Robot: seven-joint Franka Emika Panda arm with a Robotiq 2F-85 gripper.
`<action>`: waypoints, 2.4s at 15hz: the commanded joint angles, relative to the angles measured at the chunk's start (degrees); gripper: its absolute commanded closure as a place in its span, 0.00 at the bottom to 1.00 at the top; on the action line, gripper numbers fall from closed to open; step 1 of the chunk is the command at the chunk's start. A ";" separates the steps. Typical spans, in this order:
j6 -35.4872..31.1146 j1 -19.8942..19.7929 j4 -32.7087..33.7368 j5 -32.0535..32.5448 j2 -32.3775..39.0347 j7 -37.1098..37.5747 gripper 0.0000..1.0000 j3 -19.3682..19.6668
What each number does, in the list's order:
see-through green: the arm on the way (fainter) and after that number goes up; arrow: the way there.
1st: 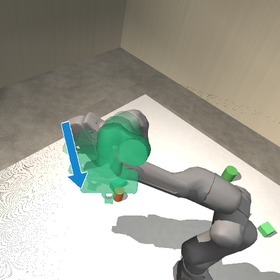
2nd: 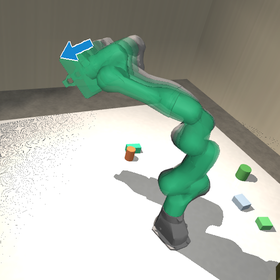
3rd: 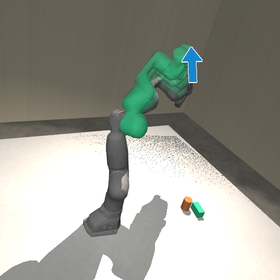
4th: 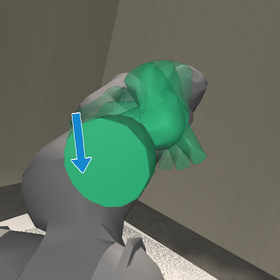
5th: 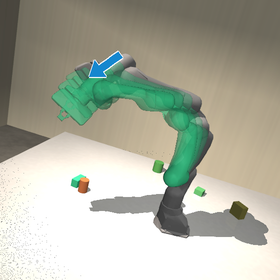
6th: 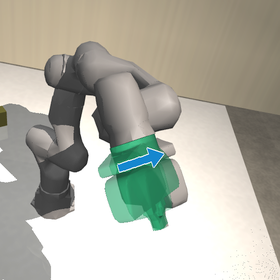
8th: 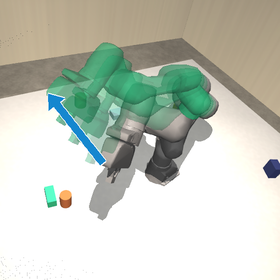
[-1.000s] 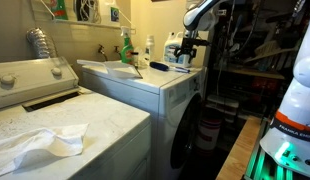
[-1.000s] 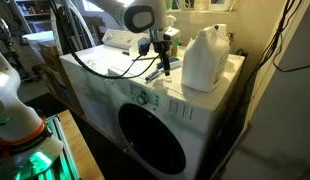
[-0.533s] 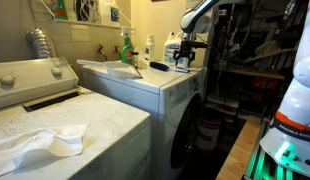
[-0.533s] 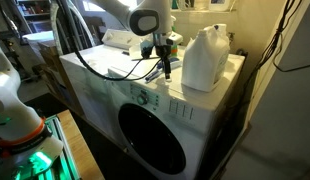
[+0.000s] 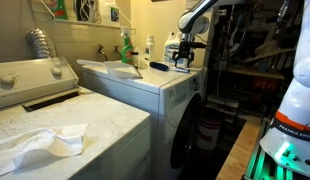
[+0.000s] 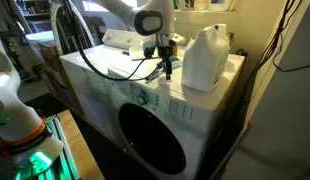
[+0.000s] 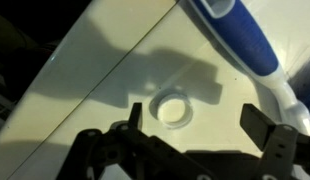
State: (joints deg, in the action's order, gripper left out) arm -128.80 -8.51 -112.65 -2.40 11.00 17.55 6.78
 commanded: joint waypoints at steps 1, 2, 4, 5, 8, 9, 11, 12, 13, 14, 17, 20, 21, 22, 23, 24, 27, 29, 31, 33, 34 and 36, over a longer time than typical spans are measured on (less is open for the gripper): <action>1.76 0.66 1.83 -0.90 1.53 0.87 0.00 0.68; 1.76 0.76 1.93 -0.93 1.68 1.03 0.00 0.67; 1.81 1.03 2.19 -0.61 2.00 1.73 0.00 0.72; 1.68 1.16 2.29 -0.39 2.16 2.14 0.00 0.77; 1.76 1.41 2.57 -0.46 2.42 3.00 0.00 0.76; 1.71 1.51 2.63 -0.37 2.48 3.29 0.00 0.78; 1.82 1.76 2.71 -0.18 2.62 3.80 0.00 0.77; 1.74 1.90 2.71 -0.07 2.69 4.05 0.00 0.77; 1.82 1.99 2.74 -0.08 2.74 4.10 0.00 0.75; 1.72 2.09 2.73 -0.02 2.78 4.26 0.00 0.76; 1.44 2.24 2.83 -0.12 2.83 4.44 0.00 0.75; 1.64 2.29 3.27 0.17 2.95 4.35 0.00 0.81; 1.41 2.28 3.41 0.24 3.02 4.08 0.00 0.80; 0.93 2.21 3.57 0.09 3.11 3.68 0.00 0.75; 1.42 2.20 3.90 0.03 3.18 3.55 0.00 0.71; 1.33 2.24 4.15 0.08 3.36 3.75 0.00 0.73; 1.48 2.35 4.46 0.49 3.81 3.96 0.00 0.82; 1.42 2.38 4.36 0.94 4.06 4.07 0.00 0.95; 1.33 2.33 4.34 1.11 4.41 4.08 0.00 1.04; 1.54 2.27 4.45 1.11 4.87 4.05 0.00 1.14; 1.53 2.27 4.47 1.19 5.02 4.16 0.00 1.24; 1.63 2.25 4.55 1.32 5.24 4.24 0.00 1.43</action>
State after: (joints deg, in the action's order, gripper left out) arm -128.52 -6.69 -109.19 -1.79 15.12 21.26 7.19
